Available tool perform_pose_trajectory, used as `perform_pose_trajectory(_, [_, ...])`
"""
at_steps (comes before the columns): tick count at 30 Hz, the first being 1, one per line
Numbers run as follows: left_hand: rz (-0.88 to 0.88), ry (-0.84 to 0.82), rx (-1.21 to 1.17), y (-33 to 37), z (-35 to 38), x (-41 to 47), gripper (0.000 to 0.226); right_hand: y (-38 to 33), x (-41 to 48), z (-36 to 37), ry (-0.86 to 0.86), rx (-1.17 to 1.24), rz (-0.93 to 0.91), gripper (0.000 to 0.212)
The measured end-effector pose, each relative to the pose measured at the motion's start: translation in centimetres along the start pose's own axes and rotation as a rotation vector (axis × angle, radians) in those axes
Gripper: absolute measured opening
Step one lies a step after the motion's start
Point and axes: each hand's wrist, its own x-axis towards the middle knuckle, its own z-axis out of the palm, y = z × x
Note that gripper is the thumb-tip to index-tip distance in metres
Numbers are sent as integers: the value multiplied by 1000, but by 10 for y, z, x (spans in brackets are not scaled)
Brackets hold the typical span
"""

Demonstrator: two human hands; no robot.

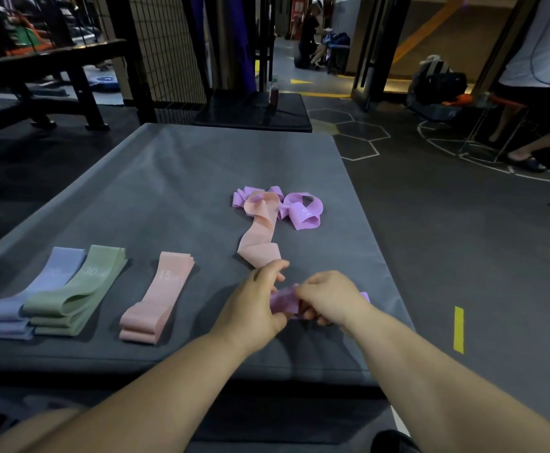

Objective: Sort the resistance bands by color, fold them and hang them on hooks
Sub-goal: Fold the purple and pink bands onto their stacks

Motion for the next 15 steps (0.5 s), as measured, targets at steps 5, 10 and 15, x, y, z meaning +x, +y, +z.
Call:
perform_pose_trajectory(5, [-9, 7, 333, 0, -8, 0, 66, 6, 4, -8, 48, 21, -8, 21])
perform_pose_trajectory(10, [-70, -102, 333, -4, -15, 3, 67, 14, 1, -26, 102, -6, -33, 19])
perform_pose_trajectory(15, [-64, -173, 254, -3, -19, 5, 80, 22, -4, -44, 159, 3, -44, 25])
